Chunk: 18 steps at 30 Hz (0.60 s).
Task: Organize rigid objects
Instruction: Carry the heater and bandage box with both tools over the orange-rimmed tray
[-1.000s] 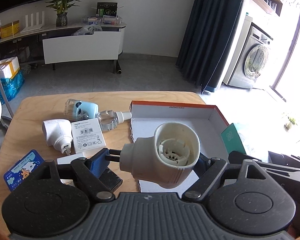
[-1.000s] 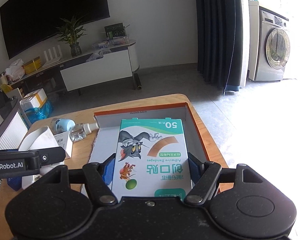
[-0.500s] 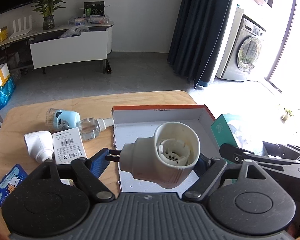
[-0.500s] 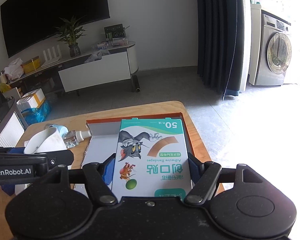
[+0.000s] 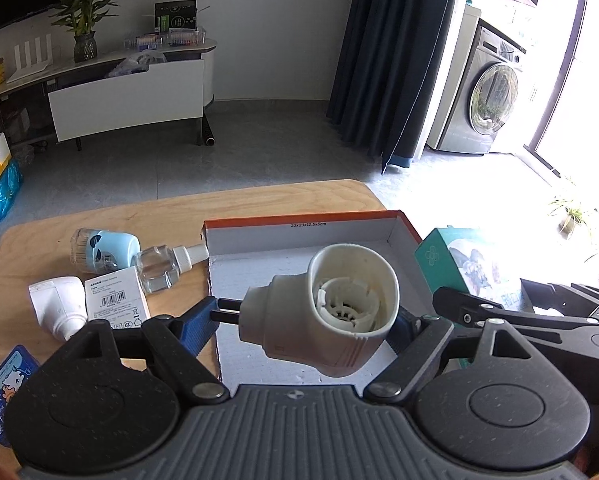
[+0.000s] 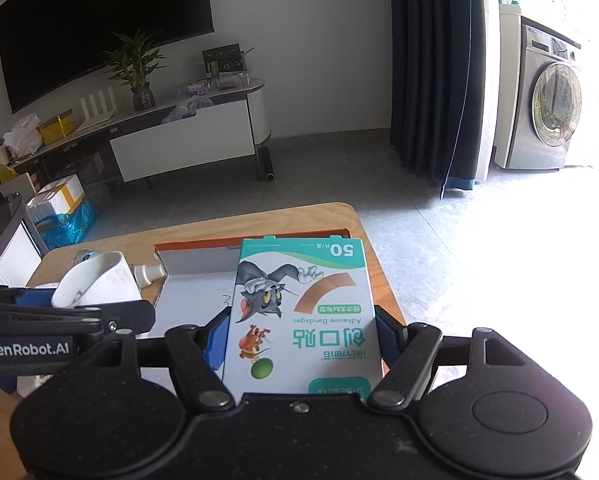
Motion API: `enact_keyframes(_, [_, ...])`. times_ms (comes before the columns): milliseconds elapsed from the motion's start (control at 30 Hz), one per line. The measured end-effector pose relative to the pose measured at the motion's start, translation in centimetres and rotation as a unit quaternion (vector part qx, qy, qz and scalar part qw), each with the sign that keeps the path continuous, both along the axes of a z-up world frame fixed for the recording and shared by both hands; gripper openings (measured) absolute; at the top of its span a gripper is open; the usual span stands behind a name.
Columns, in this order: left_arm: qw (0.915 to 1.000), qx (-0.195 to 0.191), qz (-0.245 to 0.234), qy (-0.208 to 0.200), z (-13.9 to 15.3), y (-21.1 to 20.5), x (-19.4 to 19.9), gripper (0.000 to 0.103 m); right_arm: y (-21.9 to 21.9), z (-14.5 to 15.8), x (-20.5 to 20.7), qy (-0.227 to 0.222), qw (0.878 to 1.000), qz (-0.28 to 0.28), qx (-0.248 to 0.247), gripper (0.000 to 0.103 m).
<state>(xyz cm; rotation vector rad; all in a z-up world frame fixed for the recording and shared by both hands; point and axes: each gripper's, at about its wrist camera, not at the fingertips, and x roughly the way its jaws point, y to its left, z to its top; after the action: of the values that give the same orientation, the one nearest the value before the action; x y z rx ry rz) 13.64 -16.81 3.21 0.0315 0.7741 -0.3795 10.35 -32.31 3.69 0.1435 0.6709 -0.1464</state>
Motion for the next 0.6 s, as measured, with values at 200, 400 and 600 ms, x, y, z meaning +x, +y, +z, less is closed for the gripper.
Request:
enact_keyframes(200, [0.9999, -0.004, 0.009, -0.003, 0.1, 0.4, 0.7, 0.086, -0.3, -0.3, 0.7, 0.006, 1.0, 0.005, -0.003, 0.084])
enact_keyframes(400, [0.9999, -0.005, 0.014, -0.003, 0.0, 0.4, 1.5, 0.086, -0.6, -0.4, 1.6, 0.01, 1.0, 0.011, -0.005, 0.084])
enact_keyframes(600, [0.9998, -0.004, 0.02, 0.004, -0.6, 0.5, 2.3, 0.086, -0.4, -1.1, 2.7, 0.024, 1.0, 0.016, -0.004, 0.084])
